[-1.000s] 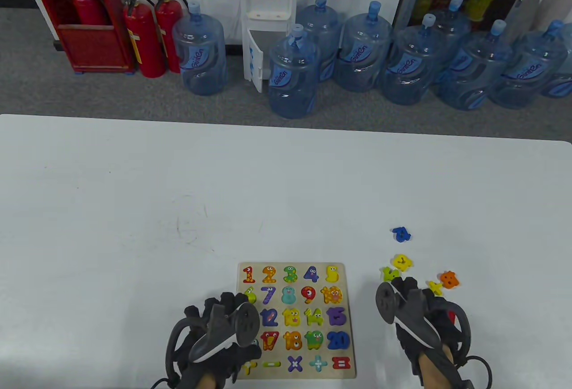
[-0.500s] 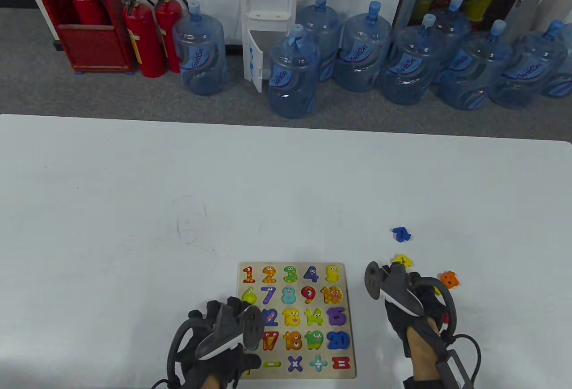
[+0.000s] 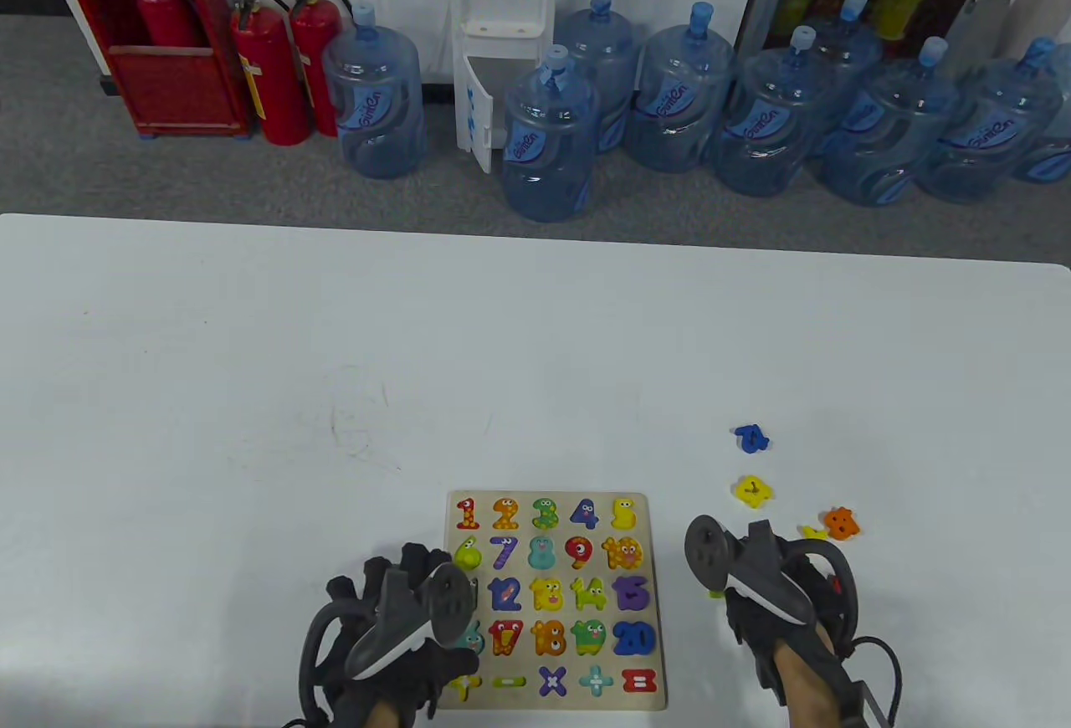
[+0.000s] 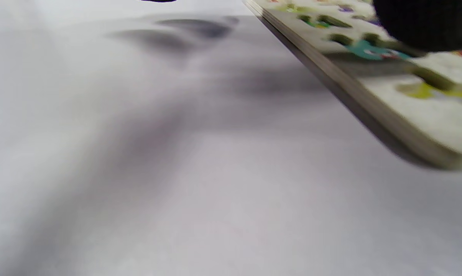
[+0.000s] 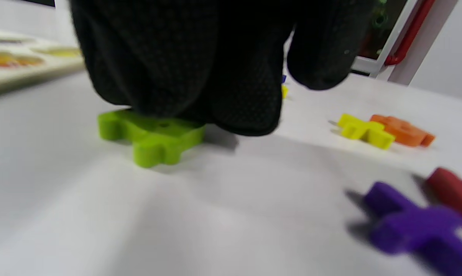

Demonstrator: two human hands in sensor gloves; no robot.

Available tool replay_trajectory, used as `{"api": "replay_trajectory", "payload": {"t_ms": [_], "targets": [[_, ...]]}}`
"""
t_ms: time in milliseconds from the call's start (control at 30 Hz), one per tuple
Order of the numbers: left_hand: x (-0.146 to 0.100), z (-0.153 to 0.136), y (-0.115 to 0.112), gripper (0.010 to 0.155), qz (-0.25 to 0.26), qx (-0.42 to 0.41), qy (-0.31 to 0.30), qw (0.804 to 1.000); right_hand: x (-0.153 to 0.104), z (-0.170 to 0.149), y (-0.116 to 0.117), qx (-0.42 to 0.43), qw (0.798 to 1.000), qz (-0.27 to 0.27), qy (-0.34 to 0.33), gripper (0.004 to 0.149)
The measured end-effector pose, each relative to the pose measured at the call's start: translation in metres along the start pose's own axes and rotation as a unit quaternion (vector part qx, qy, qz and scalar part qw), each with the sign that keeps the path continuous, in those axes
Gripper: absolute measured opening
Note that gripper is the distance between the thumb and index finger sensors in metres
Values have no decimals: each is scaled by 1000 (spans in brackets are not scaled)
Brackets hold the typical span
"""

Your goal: Hold math block puzzle and insert math blocks into matching slots

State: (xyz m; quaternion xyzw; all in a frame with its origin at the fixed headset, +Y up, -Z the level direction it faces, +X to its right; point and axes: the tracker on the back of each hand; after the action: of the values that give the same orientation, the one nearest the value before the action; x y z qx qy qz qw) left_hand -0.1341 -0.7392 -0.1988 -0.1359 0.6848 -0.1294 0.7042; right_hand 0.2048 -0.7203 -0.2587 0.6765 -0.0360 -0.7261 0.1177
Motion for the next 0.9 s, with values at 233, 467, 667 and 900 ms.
{"api": "replay_trajectory", "payload": {"t_ms": [233, 467, 667, 900], "targets": [[-1, -5, 5, 99, 27, -20, 3, 999, -13, 4, 9, -16, 1000, -25, -7, 69], [-2, -1, 4, 98, 23, -19, -13, 999, -8, 7, 23, 41, 998, -54, -13, 63], [-4, 1, 5, 98, 32, -21, -21, 999, -13, 18, 22, 10, 997, -73, -30, 59], [-6, 0, 5, 97, 31, -22, -20, 999, -12, 33, 19, -14, 996, -69, -50, 59]]}}
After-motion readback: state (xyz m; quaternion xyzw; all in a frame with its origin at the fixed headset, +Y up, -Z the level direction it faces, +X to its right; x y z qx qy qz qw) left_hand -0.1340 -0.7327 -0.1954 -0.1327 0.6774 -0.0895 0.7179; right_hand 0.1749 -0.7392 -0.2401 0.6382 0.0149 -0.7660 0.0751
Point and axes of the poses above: the tracker on the back of each hand, its own z axis roughly to the thumb side, its own x axis roughly from the wrist to the fingertips, y = z × x, and after that the axes turned 3 degrees about z, right-handed
